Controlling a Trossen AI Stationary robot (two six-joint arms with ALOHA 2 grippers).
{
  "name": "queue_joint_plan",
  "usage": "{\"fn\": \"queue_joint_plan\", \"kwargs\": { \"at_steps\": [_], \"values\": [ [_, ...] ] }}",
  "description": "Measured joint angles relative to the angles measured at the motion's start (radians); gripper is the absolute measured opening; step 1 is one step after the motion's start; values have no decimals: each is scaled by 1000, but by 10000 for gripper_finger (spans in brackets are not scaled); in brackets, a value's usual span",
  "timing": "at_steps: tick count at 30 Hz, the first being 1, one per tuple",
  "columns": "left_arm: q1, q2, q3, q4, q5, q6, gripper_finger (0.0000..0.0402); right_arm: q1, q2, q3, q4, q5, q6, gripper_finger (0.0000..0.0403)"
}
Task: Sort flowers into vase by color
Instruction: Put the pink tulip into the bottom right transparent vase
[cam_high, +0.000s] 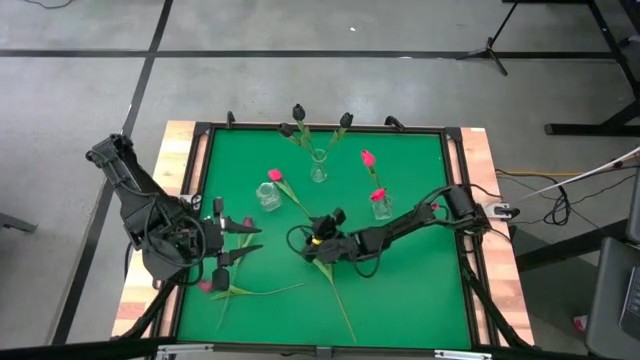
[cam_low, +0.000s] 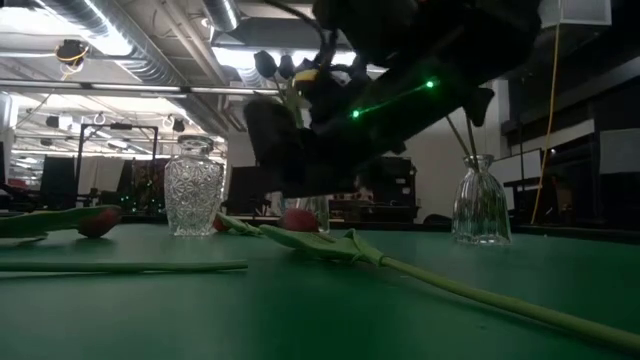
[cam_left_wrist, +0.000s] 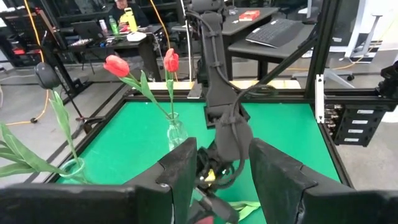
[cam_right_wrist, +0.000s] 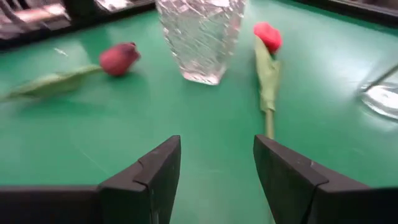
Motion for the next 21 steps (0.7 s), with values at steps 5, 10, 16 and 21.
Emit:
{"fn": "queue_joint_plan", "kwargs": {
  "at_steps": [5, 10, 16, 21],
  "values": [
    [0, 0, 0, -4, 7, -2, 145, -2, 33, 50, -113, 94, -1, 201],
    [0, 0, 0, -11, 8, -12, 145, -26, 59, 59, -115, 66, -16, 201],
    [0, 0, 0, -16, 8, -22, 145, -51, 59, 59, -84, 70, -51, 201],
    [0, 0, 0, -16, 8, -23, 145, -84, 59, 63, -81, 11, -71, 201]
  ]
}}
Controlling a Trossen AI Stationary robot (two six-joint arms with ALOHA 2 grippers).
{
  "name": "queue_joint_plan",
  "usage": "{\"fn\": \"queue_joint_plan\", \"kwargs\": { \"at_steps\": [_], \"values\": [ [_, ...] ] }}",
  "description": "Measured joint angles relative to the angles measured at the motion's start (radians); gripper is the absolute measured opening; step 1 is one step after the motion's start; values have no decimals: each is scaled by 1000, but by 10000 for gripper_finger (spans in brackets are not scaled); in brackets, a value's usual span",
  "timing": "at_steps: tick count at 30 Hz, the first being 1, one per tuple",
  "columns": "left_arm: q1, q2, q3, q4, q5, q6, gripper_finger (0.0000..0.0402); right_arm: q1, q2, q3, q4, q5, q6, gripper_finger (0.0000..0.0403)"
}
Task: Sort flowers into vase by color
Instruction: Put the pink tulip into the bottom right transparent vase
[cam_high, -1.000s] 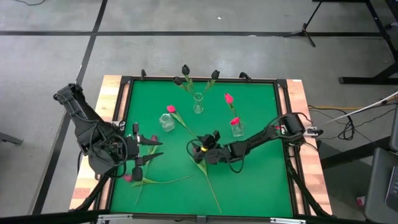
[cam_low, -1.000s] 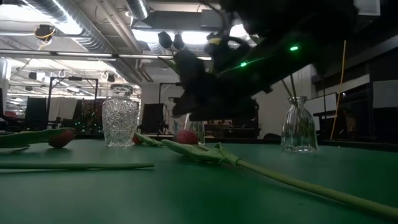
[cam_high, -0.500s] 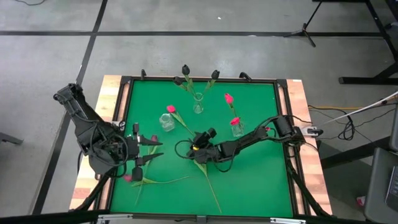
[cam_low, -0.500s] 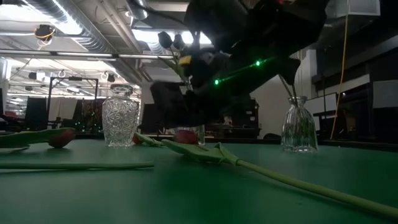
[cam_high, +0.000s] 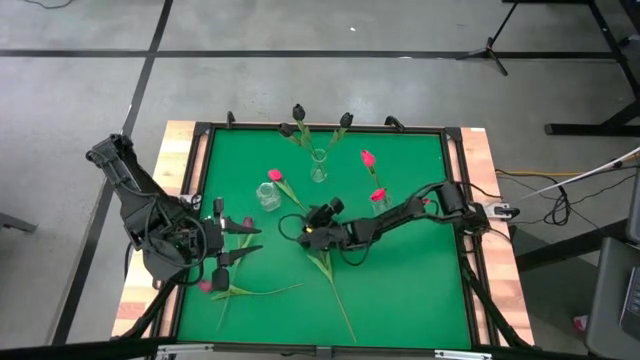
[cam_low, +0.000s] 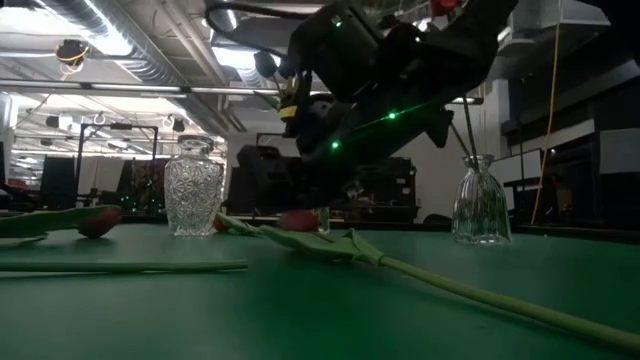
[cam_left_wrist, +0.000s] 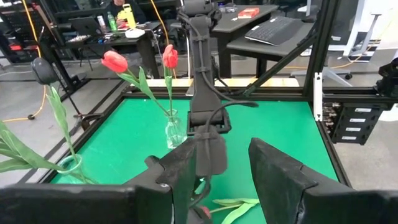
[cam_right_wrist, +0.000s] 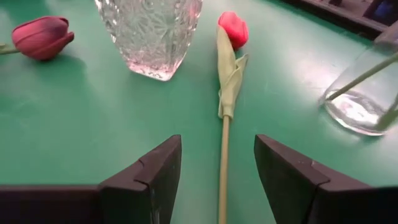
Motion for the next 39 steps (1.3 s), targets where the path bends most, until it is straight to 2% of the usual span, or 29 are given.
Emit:
{"fn": "queue_joint_plan", "kwargs": {
  "at_steps": [8, 13, 26, 31, 39],
  "values": [
    [0, 0, 0, -7, 0, 0, 145, -65, 0, 0, -13, -131, 14, 201],
    [0, 0, 0, -7, 0, 0, 145, -68, 0, 0, -61, -126, 35, 193],
    [0, 0, 0, -7, 0, -17, 145, -80, -5, 3, -129, -246, 37, 89],
    [0, 0, 0, -7, 0, -23, 145, -80, -5, 3, -127, -250, 31, 17],
    [0, 0, -2, -7, 0, -26, 145, -79, -9, 1, -131, -216, 60, 6]
  ]
}}
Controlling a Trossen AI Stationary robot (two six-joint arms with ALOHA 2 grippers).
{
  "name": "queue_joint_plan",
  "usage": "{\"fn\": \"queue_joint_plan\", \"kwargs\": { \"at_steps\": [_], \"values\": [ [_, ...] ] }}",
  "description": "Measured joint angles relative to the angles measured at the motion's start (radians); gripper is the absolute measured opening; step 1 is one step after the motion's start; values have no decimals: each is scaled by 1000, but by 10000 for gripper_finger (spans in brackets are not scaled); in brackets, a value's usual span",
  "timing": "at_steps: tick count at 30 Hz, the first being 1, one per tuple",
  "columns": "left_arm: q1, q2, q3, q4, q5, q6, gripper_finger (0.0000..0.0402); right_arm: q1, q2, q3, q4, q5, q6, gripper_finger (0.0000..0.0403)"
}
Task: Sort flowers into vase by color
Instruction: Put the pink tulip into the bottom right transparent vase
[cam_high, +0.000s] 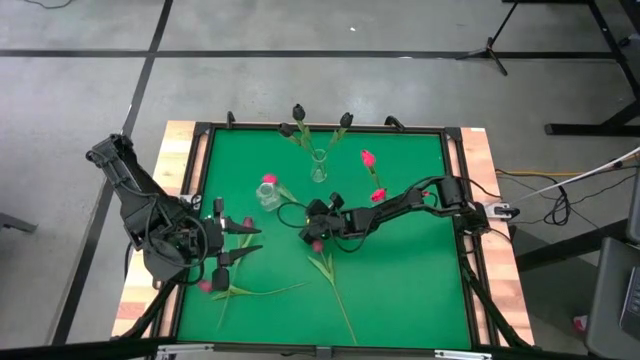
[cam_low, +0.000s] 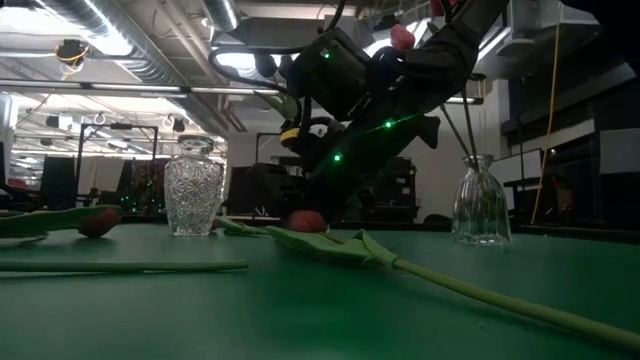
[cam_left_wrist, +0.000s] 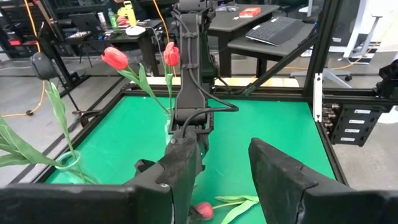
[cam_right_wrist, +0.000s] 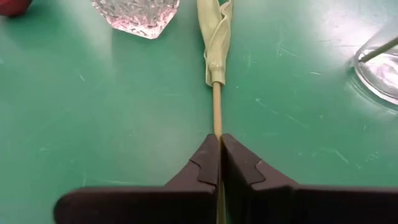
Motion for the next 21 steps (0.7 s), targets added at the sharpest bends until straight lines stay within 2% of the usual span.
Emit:
{"fn": "queue_joint_plan", "kwargs": {
  "at_steps": [5, 9, 21],
  "values": [
    [0, 0, 0, 0, 0, -2, 145, -15, -11, -2, 6, 7, 43, 5],
    [0, 0, 0, 0, 0, -4, 145, -16, -37, -4, 13, 57, 43, 4],
    [-45, 0, 0, 2, -60, -4, 145, -13, -274, -2, 24, 117, -81, 1]
  ]
}}
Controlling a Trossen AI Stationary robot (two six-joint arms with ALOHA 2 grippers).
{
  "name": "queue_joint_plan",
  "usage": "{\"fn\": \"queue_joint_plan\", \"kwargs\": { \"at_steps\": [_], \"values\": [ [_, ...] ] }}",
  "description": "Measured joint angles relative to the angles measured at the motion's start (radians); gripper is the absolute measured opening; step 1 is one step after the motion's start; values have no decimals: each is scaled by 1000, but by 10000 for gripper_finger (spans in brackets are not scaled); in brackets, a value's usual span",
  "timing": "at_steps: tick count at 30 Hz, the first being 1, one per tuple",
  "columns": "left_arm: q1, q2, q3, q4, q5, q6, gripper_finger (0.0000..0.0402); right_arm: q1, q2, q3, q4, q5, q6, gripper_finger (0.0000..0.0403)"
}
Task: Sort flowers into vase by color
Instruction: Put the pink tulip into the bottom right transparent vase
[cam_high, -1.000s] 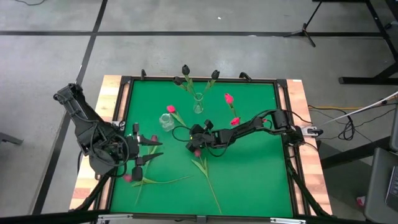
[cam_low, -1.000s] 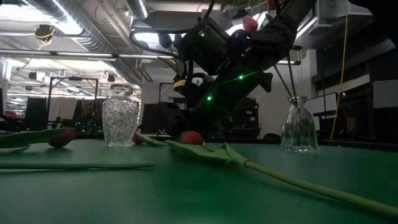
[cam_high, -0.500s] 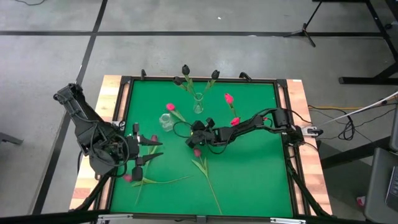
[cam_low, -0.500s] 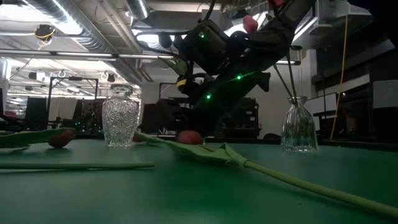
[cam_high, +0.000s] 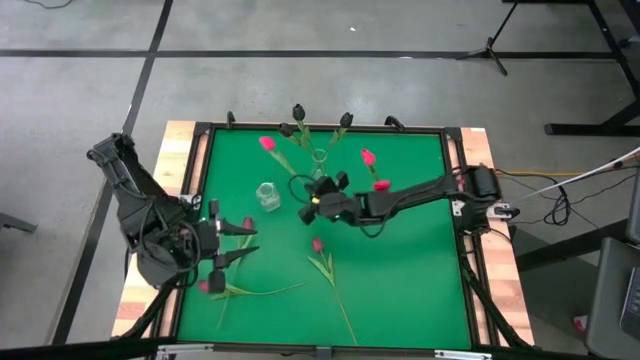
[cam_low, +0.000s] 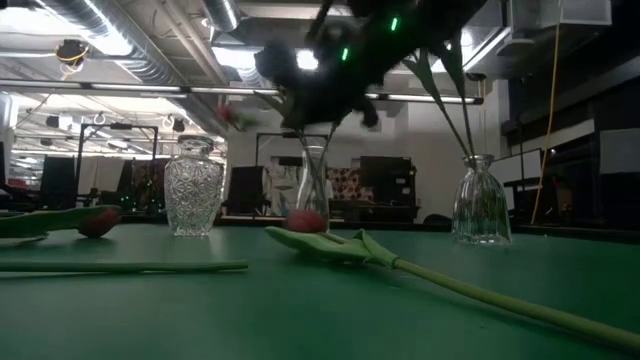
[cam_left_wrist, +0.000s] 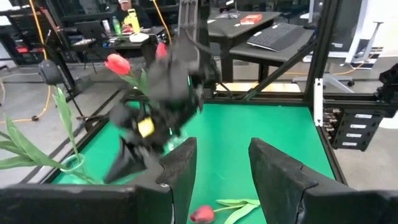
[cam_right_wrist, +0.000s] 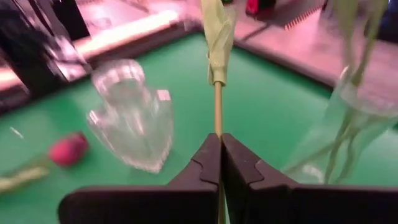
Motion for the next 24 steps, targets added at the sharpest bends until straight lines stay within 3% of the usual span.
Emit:
{"fn": "queue_joint_plan", "kwargs": {
  "at_steps": [10, 18, 24],
  "values": [
    [11, 36, 0, 20, -87, 4, 145, 69, -251, 1, 183, 22, -245, 1],
    [70, 112, 0, 124, -92, 58, 145, 198, -403, 1, 231, 32, -434, 0],
    [102, 167, 0, 274, -22, 203, 145, 350, -461, 1, 399, 116, -764, 0]
  ]
}}
